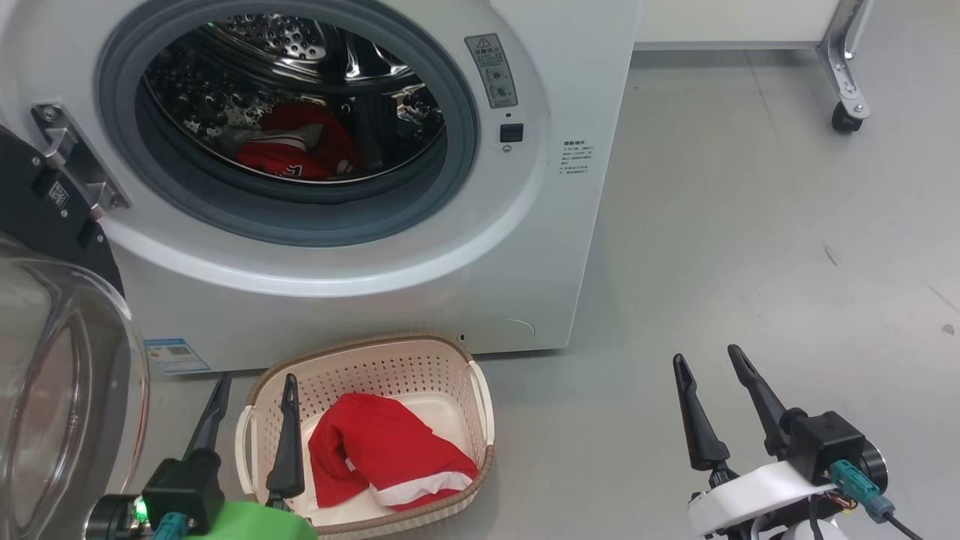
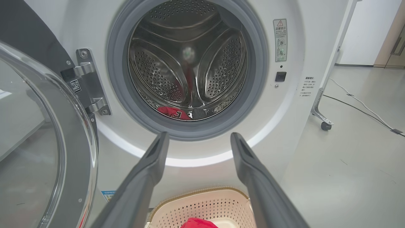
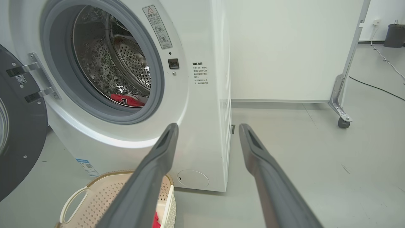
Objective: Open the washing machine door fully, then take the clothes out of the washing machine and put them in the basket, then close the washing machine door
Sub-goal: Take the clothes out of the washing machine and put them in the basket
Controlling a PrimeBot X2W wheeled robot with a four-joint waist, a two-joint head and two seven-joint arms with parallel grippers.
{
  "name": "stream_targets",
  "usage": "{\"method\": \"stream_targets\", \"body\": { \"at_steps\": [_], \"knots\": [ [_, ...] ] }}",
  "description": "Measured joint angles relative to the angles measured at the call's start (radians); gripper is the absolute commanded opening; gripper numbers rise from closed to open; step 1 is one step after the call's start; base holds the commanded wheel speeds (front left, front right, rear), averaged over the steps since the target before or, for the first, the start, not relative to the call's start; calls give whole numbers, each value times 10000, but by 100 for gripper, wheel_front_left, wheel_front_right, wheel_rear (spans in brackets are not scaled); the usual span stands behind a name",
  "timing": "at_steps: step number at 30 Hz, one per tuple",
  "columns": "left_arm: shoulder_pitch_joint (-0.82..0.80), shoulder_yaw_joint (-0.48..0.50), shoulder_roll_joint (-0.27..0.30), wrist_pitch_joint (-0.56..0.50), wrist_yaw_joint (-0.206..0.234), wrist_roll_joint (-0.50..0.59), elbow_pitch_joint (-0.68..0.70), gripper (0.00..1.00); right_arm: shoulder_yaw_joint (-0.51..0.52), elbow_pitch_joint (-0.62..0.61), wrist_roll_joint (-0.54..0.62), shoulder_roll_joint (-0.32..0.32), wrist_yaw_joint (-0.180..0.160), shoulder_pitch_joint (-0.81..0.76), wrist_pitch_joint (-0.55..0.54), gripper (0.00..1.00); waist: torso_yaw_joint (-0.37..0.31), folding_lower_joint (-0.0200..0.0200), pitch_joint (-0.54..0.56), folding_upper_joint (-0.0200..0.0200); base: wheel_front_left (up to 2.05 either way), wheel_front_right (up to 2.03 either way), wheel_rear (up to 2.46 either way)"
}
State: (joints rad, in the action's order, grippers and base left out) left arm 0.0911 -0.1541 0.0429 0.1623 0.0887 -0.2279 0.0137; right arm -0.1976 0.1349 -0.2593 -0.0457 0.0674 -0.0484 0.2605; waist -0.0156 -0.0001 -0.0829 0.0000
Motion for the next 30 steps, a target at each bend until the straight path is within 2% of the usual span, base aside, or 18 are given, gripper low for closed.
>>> {"method": "stream_targets", "body": {
  "at_steps": [10,22,30],
  "knots": [
    [-267,-107,6,-42,0,25,504,100,10,-230,96,-63,0,288,0,100,27,0,-812,0,0,0,0],
    [-2334,-71,113,-136,-35,267,851,100,-33,-525,146,-111,17,1185,0,100,-118,0,-2359,0,0,0,0],
    [-3964,138,159,-991,-240,-40,190,100,-222,-688,138,-109,98,1875,2,100,-403,1,-3462,0,0,0,0]
  ]
}}
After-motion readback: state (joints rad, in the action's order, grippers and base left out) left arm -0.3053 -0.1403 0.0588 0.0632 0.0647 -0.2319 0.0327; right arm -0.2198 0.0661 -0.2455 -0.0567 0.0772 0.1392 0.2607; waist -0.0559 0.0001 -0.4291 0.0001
